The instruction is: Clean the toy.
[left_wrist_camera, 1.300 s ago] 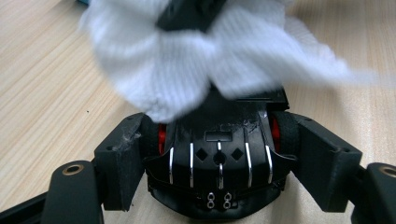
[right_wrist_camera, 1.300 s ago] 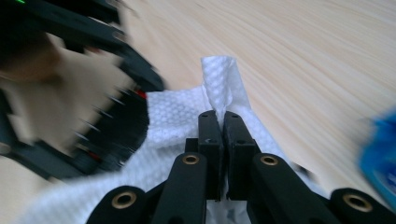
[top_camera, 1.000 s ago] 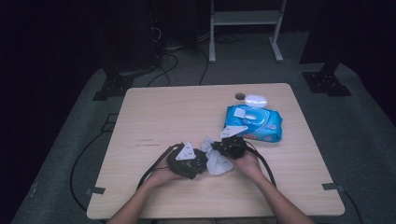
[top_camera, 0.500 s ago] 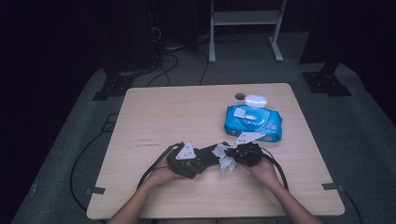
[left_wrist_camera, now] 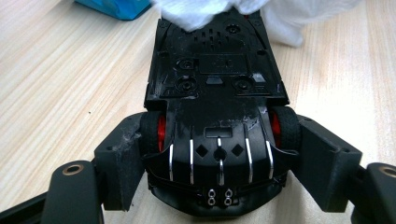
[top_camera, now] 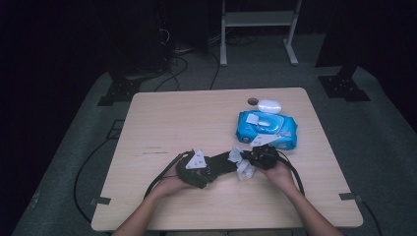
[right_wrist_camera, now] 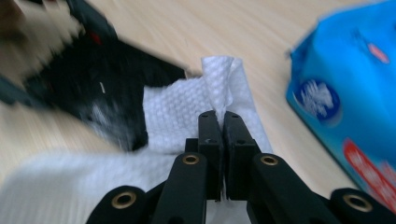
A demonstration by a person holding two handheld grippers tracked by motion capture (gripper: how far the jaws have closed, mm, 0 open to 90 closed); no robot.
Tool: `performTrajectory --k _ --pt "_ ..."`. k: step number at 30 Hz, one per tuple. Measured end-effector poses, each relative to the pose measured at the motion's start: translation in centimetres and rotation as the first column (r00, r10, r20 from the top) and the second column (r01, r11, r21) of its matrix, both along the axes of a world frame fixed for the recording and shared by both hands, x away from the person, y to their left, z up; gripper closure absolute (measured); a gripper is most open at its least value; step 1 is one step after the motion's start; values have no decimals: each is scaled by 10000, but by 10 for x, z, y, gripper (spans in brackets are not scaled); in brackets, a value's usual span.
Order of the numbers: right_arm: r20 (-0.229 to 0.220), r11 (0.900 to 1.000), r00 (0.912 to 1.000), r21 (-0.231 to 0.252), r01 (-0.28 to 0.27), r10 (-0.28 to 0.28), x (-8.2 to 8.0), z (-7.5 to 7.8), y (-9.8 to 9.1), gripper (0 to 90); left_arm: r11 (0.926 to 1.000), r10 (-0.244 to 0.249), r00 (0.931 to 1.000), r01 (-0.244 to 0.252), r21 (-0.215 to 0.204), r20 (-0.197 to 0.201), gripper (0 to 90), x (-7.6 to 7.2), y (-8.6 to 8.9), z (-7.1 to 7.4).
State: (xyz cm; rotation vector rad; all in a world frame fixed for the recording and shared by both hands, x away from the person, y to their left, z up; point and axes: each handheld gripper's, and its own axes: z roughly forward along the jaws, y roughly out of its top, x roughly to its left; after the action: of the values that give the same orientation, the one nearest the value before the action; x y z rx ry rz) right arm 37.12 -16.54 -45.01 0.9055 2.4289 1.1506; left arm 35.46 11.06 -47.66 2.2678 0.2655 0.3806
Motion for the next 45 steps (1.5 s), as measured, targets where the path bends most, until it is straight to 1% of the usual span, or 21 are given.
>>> performTrajectory --k 2,3,4,5,7,9,12,14,16,18,19,21,24,30,32,34,35,36,41,43,45 --pt "160 10000 9999 -64 -60 61 5 2 9 865 10000 -1 10000 1 26 30 247 0 0 0" --pt "147 10000 9999 19 -88 88 6 2 12 865 10000 -3 10000 3 -14 -9 247 0 0 0" --pt "30 9999 10000 110 -84 84 8 1 15 865 10000 12 10000 -12 -53 -47 247 0 1 0" --pt "-8 9999 9999 62 -111 111 9 0 16 865 9999 25 10000 -26 -142 -87 247 0 1 0" --pt "-138 9999 9998 98 -136 137 9 -2 13 865 9998 24 10000 -26 -174 -88 247 0 2 0" --pt "-281 9997 9995 198 -151 156 5 -2 8 864 9999 35 9999 -36 -111 -130 247 1 1 -1" --pt "-570 9978 9970 435 -495 519 -3 1 4 863 9997 89 9994 -95 -205 -327 246 2 2 -1" --pt "-578 9968 9955 316 -734 752 -7 1 4 861 9996 164 9989 -174 -227 -432 245 3 2 -1" --pt "-565 9963 9948 238 -830 843 -8 -2 5 859 9988 168 9970 -203 -451 -757 232 4 4 1" --pt "-626 9960 9941 148 -884 891 -9 -6 4 859 9964 212 9931 -305 -796 -1156 195 7 6 3" --pt "-511 9959 9947 183 -886 894 -10 -8 4 858 9947 205 9913 -332 -970 -1297 194 8 7 3" --pt "-495 9957 9948 290 -881 895 -11 -9 3 858 9902 269 9849 -497 -1307 -1710 190 11 7 4" --pt "-386 9946 9939 141 -1030 1035 -12 -8 3 858 9840 281 9749 -659 -1656 -2209 208 15 8 4" --pt "-322 9920 9915 98 -1258 1261 -14 -6 4 858 9834 245 9682 -681 -1680 -2489 219 18 10 4" --pt "-318 9912 9907 62 -1320 1322 -14 -6 4 858 9814 204 9661 -684 -1793 -2572 219 18 11 5" --pt "-320 9911 9906 54 -1328 1329 -14 -8 4 859 9781 143 9598 -717 -1955 -2804 216 20 12 5" --pt "-303 9906 9902 78 -1364 1365 -14 -8 3 859 9745 77 9535 -747 -2114 -3012 212 22 14 5" --pt "-273 9896 9893 86 -1434 1435 -15 -8 3 859 9710 -24 9437 -769 -2265 -3309 208 24 16 5" --pt "-145 9875 9874 -22 -1577 1577 -18 -9 4 859 9657 87 9306 -1027 -2383 -3660 189 28 20 3" --pt "-66 9868 9867 5 -1622 1622 -18 -9 3 859 9627 146 9225 -1172 -2437 -3858 185 29 21 3" --pt "-21 9858 9858 -24 -1682 1682 -19 -10 3 860 9603 163 9165 -1257 -2489 -3998 182 30 22 2"
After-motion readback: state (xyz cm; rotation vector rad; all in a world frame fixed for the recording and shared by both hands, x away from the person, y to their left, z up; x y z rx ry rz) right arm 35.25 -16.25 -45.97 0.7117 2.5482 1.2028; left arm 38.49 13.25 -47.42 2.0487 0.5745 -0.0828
